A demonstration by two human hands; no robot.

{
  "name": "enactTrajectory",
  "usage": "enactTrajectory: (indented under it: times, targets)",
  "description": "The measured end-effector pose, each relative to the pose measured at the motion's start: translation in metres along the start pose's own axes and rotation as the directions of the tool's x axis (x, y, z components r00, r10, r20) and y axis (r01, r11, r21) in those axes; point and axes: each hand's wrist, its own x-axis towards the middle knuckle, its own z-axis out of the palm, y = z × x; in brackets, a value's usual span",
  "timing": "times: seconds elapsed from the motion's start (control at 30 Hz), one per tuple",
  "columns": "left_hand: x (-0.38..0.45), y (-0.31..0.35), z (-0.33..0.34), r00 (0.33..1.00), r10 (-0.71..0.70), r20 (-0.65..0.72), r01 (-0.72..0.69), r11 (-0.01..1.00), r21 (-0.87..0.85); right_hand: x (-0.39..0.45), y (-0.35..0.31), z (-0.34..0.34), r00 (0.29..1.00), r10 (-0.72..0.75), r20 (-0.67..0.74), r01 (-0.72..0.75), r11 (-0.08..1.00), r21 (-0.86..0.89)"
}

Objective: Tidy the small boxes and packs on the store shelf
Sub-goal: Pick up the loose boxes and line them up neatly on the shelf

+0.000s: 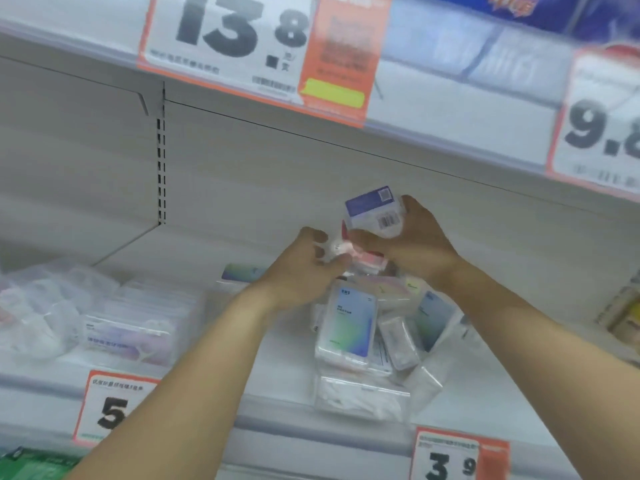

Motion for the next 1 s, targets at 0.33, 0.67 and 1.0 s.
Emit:
enactTrajectory:
  times: [0.33,0.67,1.0]
  targets:
    - [-0.011,0.056,0.034,0.978,0.181,-0.104,-0.195,0.97,-0.143,-0.083,0.019,-0.061,0.948,0.282,-0.149,-0.127,0.762,0.635]
    - [-0.025,0.106,0.165,0.956,0.291,-0.028,-0.291,0.957,0.016,-0.154,0.09,-0.145,0.786,0.474,-0.397,-0.116,0.744,0.658]
    - [-0.036,0.098,0.348,0.994,0.023,0.103,0.011,0.949,-0.316,-0.2,0.183,-0.238,0.659,0.442,-0.608,-0.533,0.845,0.037]
